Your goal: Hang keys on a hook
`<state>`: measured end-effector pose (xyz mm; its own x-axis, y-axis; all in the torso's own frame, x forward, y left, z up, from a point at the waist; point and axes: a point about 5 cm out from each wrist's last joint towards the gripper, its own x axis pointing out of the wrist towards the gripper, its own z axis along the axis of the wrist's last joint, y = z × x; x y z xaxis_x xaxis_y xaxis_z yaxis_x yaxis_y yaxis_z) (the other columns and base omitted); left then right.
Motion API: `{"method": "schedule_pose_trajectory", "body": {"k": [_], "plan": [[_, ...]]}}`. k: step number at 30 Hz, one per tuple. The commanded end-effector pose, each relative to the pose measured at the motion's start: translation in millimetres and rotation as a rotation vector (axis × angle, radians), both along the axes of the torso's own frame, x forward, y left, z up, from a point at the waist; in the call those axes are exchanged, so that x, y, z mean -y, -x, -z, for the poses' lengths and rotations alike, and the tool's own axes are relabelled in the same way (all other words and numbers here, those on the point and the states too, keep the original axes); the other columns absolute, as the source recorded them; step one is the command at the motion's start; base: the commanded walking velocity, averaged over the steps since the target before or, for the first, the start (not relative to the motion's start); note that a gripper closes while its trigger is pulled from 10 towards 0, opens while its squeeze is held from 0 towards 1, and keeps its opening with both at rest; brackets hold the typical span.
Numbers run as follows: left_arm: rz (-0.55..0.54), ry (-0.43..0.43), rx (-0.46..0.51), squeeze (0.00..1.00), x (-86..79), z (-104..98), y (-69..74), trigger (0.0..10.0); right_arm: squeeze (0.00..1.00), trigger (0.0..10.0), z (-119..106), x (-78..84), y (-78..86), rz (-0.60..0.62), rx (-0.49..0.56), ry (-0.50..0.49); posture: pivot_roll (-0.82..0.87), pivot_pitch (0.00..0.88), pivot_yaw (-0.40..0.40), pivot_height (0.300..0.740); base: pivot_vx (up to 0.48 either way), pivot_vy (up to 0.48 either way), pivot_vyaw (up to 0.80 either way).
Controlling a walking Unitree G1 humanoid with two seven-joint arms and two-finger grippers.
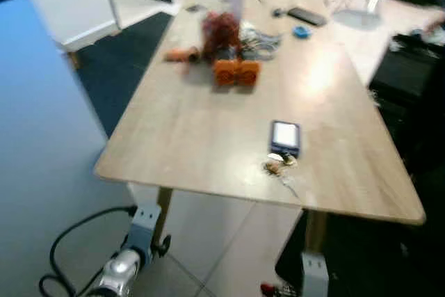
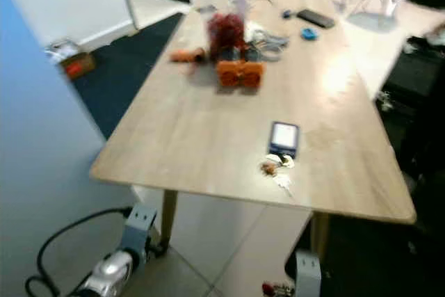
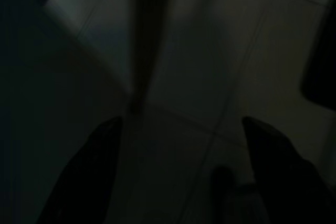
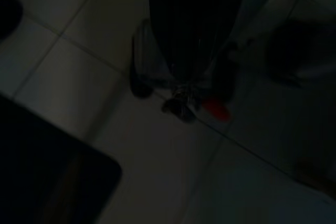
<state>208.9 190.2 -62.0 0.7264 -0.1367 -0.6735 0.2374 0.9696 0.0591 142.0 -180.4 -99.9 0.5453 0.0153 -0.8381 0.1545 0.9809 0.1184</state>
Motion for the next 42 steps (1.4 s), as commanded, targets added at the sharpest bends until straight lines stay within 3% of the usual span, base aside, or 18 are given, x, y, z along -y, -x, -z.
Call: {"method": "schedule_pose_trajectory", "body": {"k": [1,42], "plan": [[0.01,0.003,-0.009,0.0,3.1,1.1,0.7,10.0,0.0,10.0,1.2,-0.4,3.7,-0.003,-0.007,0.0,0.09,0.043,-0.02,0.74,0.0,0.0,0.79],[-0.037,0.023,-0.007,0.0,0.3,0.3,-0.4,10.0,0.0,10.0,0.2,-0.4,0.4,-0.012,-0.005,-0.005,0.1,0.033,-0.027,0.74,0.0,0.0,0.79]]}}
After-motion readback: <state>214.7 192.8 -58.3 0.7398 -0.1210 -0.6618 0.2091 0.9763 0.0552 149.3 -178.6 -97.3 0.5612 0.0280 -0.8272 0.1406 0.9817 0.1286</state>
